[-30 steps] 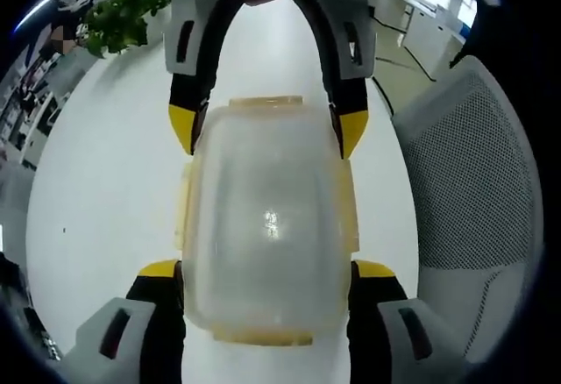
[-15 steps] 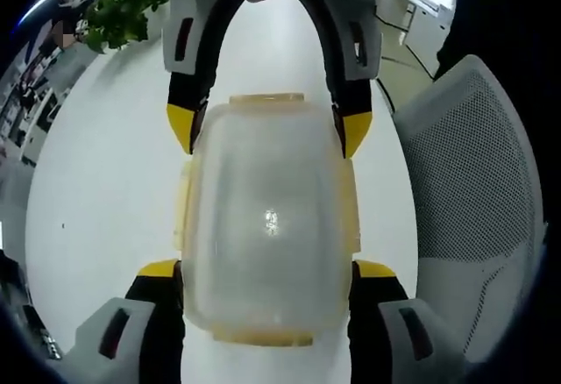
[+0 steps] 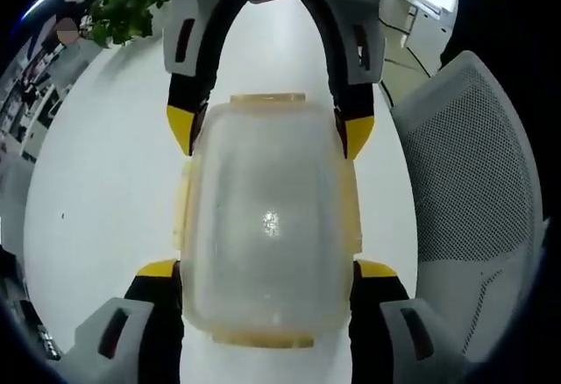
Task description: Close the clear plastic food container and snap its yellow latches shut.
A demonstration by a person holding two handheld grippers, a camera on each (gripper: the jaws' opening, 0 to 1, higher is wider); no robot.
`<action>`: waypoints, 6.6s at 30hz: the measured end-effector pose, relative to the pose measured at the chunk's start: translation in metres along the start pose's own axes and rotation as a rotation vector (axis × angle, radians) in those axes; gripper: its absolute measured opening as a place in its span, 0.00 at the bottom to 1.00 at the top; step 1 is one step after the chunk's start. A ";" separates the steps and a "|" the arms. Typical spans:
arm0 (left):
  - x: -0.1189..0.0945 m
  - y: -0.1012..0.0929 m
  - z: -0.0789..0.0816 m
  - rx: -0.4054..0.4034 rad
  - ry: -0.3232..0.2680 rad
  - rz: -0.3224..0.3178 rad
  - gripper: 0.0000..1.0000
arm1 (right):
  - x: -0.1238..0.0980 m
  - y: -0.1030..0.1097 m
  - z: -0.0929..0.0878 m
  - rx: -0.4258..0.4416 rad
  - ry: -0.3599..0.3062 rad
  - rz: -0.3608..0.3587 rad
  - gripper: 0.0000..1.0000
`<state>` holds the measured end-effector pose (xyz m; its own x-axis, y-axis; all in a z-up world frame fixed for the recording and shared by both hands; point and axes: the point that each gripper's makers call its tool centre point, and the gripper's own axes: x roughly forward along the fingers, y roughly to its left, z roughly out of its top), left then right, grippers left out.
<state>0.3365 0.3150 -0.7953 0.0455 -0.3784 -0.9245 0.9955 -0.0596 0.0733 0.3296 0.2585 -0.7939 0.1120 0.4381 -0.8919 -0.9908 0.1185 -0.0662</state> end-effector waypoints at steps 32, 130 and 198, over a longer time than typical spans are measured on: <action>-0.020 0.005 -0.060 0.029 -0.045 -0.017 0.80 | 0.035 0.001 0.058 0.044 0.037 -0.005 0.79; -0.021 0.079 -0.104 0.010 -0.025 -0.002 0.90 | 0.068 -0.070 0.100 0.064 0.102 -0.024 0.83; -0.017 0.123 -0.103 -0.005 -0.012 -0.014 0.91 | 0.070 -0.115 0.100 0.049 0.085 -0.006 0.84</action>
<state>0.4671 0.4096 -0.8092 0.0304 -0.3882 -0.9211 0.9964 -0.0607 0.0585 0.4592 0.3652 -0.8040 0.1087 0.3599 -0.9266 -0.9850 0.1649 -0.0515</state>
